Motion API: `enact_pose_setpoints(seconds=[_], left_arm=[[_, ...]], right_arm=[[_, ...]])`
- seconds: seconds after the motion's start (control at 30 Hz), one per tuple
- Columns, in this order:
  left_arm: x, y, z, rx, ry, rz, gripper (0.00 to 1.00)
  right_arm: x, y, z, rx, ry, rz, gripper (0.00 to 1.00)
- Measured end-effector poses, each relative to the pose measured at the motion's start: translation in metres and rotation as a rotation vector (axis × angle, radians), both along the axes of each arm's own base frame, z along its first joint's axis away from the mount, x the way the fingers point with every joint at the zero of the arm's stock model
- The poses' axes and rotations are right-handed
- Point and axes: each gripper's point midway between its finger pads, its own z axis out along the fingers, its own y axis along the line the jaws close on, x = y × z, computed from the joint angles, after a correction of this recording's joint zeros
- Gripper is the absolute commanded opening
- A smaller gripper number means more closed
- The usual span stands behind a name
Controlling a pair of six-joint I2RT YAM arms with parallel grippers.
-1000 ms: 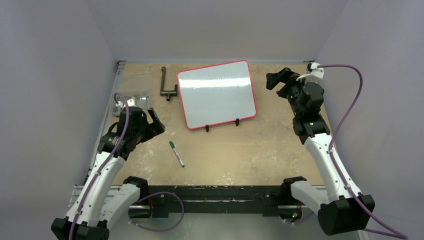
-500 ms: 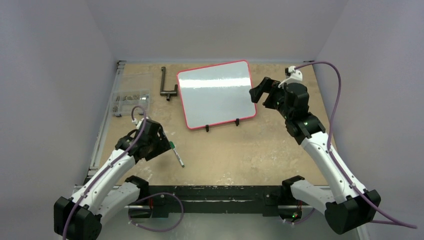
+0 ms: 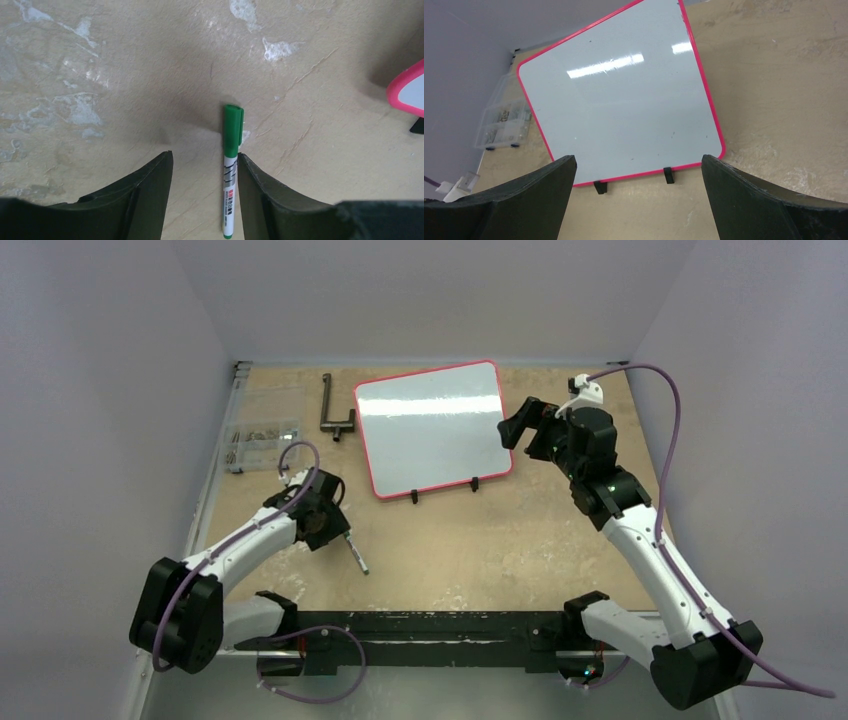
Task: Write a sentence on the whiteboard
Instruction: Open the whiteboard marker at the center of the board.
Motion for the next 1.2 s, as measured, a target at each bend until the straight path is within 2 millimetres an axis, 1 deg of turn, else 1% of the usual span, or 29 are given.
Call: enact_pose_setpoints(seconds=[0.17, 0.23, 0.33, 0.4, 0.47, 0.53, 0.7, 0.83, 0.9, 1.0, 1.1, 1.2], left_arm=[[0.01, -0.002, -0.002, 0.003, -0.023, 0.009, 0.41], [0.013, -0.003, -0.005, 0.002, -0.024, 0.012, 0.35], [0.015, -0.004, -0.011, 0.006, -0.012, 0.014, 0.3], [0.017, -0.005, -0.015, 0.005, -0.009, 0.013, 0.25], [0.021, -0.007, -0.014, -0.001, -0.023, 0.013, 0.16], [0.024, -0.008, -0.014, -0.005, -0.033, 0.013, 0.0], [0.029, -0.011, -0.013, -0.015, -0.05, 0.011, 0.0], [0.029, -0.01, -0.011, -0.017, -0.054, 0.011, 0.0], [0.027, -0.01, -0.004, -0.026, -0.068, 0.01, 0.0], [0.027, -0.012, 0.014, -0.054, -0.118, 0.008, 0.0], [0.028, -0.014, 0.039, -0.093, -0.178, 0.01, 0.0], [0.03, -0.016, 0.069, -0.132, -0.253, 0.016, 0.0]], right_arm=[[0.0, 0.0, -0.001, -0.007, 0.0, 0.002, 0.99], [0.001, 0.0, -0.001, -0.008, 0.0, 0.003, 0.99], [0.002, 0.001, -0.003, -0.008, 0.002, 0.005, 0.99], [0.003, 0.001, -0.005, -0.011, 0.009, 0.006, 0.99], [0.004, 0.002, -0.008, -0.015, 0.014, 0.007, 0.99], [0.004, 0.001, -0.01, -0.02, 0.018, 0.008, 0.99], [0.004, 0.001, -0.012, -0.025, 0.019, 0.009, 0.99], [0.002, 0.005, -0.017, -0.03, 0.018, 0.04, 0.99], [-0.001, 0.01, -0.02, -0.026, 0.016, 0.073, 0.99], [-0.005, 0.022, -0.022, -0.005, 0.006, 0.143, 0.99], [-0.01, 0.036, -0.02, 0.028, -0.015, 0.229, 0.99], [-0.016, 0.051, -0.015, 0.07, -0.049, 0.317, 0.99]])
